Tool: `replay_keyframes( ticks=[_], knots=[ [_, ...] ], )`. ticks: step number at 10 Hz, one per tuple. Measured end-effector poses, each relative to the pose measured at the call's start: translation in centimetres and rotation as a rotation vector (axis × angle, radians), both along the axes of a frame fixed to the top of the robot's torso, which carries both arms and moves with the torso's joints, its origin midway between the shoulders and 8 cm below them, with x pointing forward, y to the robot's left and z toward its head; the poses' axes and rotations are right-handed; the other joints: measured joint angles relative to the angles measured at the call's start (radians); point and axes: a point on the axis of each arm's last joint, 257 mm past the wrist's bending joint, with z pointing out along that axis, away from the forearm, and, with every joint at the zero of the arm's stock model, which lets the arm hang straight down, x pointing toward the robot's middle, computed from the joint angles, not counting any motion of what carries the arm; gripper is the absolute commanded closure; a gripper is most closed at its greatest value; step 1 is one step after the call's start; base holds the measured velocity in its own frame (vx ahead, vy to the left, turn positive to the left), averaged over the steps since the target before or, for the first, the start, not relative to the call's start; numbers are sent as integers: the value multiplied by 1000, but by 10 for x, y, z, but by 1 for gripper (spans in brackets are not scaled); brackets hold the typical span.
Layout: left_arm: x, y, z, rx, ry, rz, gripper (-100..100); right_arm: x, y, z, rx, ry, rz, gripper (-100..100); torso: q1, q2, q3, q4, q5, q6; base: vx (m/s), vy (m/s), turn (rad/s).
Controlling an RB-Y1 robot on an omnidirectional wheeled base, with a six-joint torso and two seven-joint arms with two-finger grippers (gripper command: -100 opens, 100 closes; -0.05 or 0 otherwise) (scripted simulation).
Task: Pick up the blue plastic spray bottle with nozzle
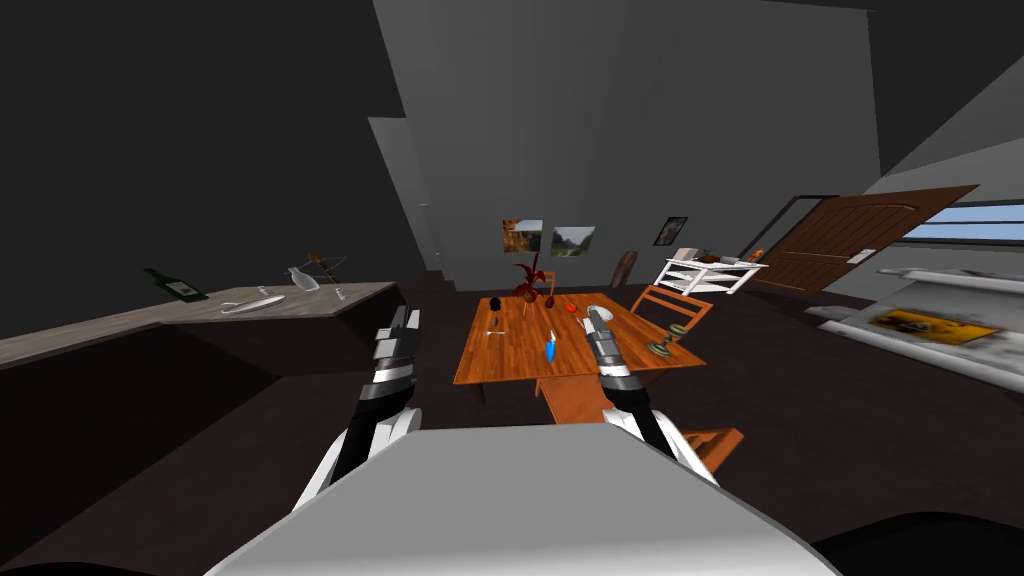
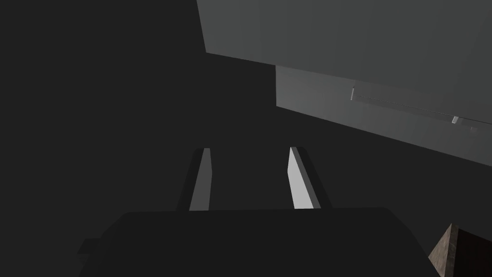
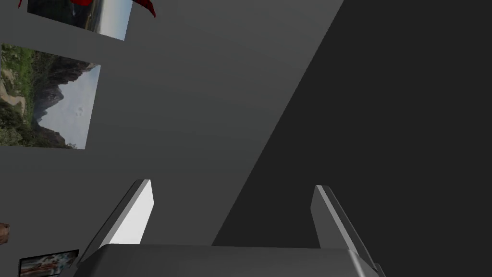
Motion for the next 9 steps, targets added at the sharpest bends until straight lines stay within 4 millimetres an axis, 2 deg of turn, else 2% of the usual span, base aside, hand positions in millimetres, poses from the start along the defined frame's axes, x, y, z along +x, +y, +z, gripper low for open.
replay_keyframes(
  ticks=[3, 4, 7, 9],
  knots=[
    [0, 0, 0, 0, 0, 0, 0, 10, -4, -34, -44, 96, -30, -100, 0, -3, -2, -1, 0, 0, -28, 8, 13],
    [0, 0, 0, 0, 0, 0, 0, 11, -6, -40, -48, 105, -33, -100, -1, -4, -2, -1, 0, 0, -23, 5, 29],
    [0, 0, 0, 0, 0, 0, 0, 20, -11, -88, -105, 212, -68, -100, 0, -3, -1, 0, 0, 0, -48, 10, 36],
    [0, 0, 0, 0, 0, 0, 0, 19, -24, -126, -154, 307, -98, -100, 0, -2, -1, 0, 0, 0, -54, 9, 41]
  ],
)
